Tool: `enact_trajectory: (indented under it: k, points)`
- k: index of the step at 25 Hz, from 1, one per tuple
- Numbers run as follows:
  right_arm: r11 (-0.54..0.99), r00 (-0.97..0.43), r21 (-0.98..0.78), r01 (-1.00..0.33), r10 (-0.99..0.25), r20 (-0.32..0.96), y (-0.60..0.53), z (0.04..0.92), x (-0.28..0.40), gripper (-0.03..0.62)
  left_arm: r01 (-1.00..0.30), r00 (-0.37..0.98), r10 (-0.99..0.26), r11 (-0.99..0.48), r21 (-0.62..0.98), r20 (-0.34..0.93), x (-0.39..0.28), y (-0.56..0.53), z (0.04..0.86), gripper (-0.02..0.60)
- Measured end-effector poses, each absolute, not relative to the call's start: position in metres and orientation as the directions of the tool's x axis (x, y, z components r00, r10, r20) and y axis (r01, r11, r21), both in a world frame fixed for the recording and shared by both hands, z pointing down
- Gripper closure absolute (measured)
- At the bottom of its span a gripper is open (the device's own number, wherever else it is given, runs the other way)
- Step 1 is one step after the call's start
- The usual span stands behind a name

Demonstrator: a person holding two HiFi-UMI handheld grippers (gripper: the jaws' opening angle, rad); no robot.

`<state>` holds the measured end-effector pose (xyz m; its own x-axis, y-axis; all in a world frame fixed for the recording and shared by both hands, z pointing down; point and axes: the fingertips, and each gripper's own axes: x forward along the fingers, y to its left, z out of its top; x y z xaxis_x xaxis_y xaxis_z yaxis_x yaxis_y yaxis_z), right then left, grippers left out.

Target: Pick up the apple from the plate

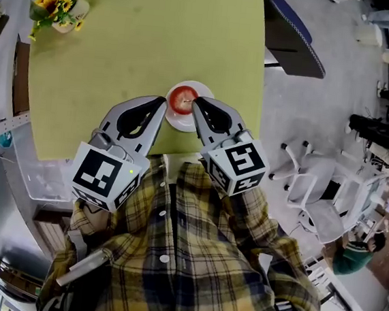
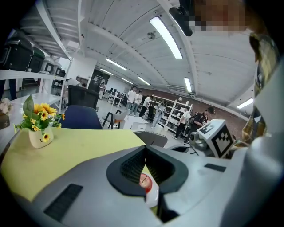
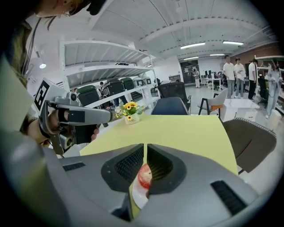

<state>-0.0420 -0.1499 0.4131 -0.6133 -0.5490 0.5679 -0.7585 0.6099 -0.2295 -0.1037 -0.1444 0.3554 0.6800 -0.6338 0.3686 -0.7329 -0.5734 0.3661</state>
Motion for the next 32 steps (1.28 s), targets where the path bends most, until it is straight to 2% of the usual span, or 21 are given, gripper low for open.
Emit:
enact_trajectory:
  k: [2, 4, 8, 15, 20, 27, 32]
  points:
    - [0.606, -0.622, -0.248, -0.756, -0.545, 0.563, -0.148, 0.415, -0.038, 0.591, -0.733, 0.68, -0.63, -0.571, 0.369, 0.375, -0.099, -0.143, 0.358, 0.574]
    - [0.606, -0.632, -0.268, -0.749, -0.53, 0.565, -0.145, 0.418, -0.036, 0.534, -0.735, 0.678, -0.627, -0.564, 0.377, 0.384, -0.097, -0.141, 0.361, 0.574]
    - [0.617, -0.641, -0.277, -0.736, -0.505, 0.578, -0.143, 0.428, -0.037, 0.495, -0.736, 0.677, -0.617, -0.557, 0.385, 0.402, -0.095, -0.138, 0.369, 0.574]
    - [0.66, -0.675, -0.295, -0.692, -0.445, 0.589, -0.139, 0.444, -0.046, 0.356, -0.748, 0.664, -0.612, -0.533, 0.396, 0.429, -0.1, -0.134, 0.383, 0.574]
    - [0.69, -0.667, -0.27, -0.671, -0.403, 0.627, -0.138, 0.459, -0.05, 0.289, -0.754, 0.656, -0.61, -0.52, 0.4, 0.445, -0.104, -0.133, 0.39, 0.574]
    - [0.701, -0.659, -0.255, -0.666, -0.391, 0.643, -0.138, 0.475, -0.055, 0.23, -0.756, 0.655, -0.6, -0.512, 0.409, 0.46, -0.107, -0.131, 0.402, 0.574]
    - [0.696, -0.645, -0.238, -0.677, -0.407, 0.647, -0.141, 0.488, -0.056, 0.217, -0.754, 0.656, -0.589, -0.503, 0.421, 0.471, -0.11, -0.129, 0.415, 0.574]
